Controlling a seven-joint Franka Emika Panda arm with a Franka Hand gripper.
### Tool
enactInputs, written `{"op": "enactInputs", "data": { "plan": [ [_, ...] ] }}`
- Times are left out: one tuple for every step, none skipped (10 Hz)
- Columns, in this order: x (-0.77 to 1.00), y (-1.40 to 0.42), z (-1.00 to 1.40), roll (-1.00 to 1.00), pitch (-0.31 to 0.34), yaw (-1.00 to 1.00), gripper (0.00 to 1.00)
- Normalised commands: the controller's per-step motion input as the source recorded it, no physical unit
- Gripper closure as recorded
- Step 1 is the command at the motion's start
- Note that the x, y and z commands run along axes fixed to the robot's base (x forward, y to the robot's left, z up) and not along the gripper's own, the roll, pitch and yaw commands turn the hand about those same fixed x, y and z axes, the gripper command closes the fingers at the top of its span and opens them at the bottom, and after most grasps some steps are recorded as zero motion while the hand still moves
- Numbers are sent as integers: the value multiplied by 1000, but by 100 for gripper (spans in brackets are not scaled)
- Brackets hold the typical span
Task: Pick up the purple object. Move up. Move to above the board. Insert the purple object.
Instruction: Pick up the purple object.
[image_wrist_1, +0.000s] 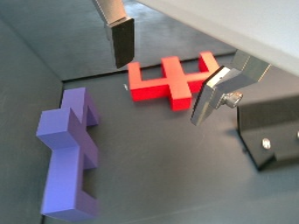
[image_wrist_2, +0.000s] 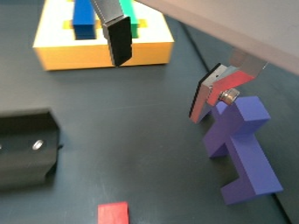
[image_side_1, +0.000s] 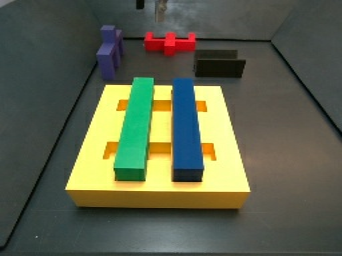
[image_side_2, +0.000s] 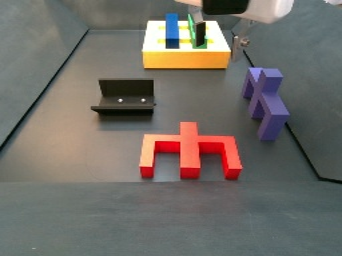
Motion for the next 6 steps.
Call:
{"op": "enactInputs", "data": {
  "plan": [
    [-246, -63, -83, 0, 0, -811, 0],
    [-237, -46, -80, 0, 0, -814, 0],
    [-300, 0, -83, 0, 0, -826, 0],
    [-306, 0, -143, 0, 0, -731, 0],
    [-423, 0, -169, -7, -47, -717, 0],
    [-440, 0, -183, -27, -60, -711, 0]
  ]
}}
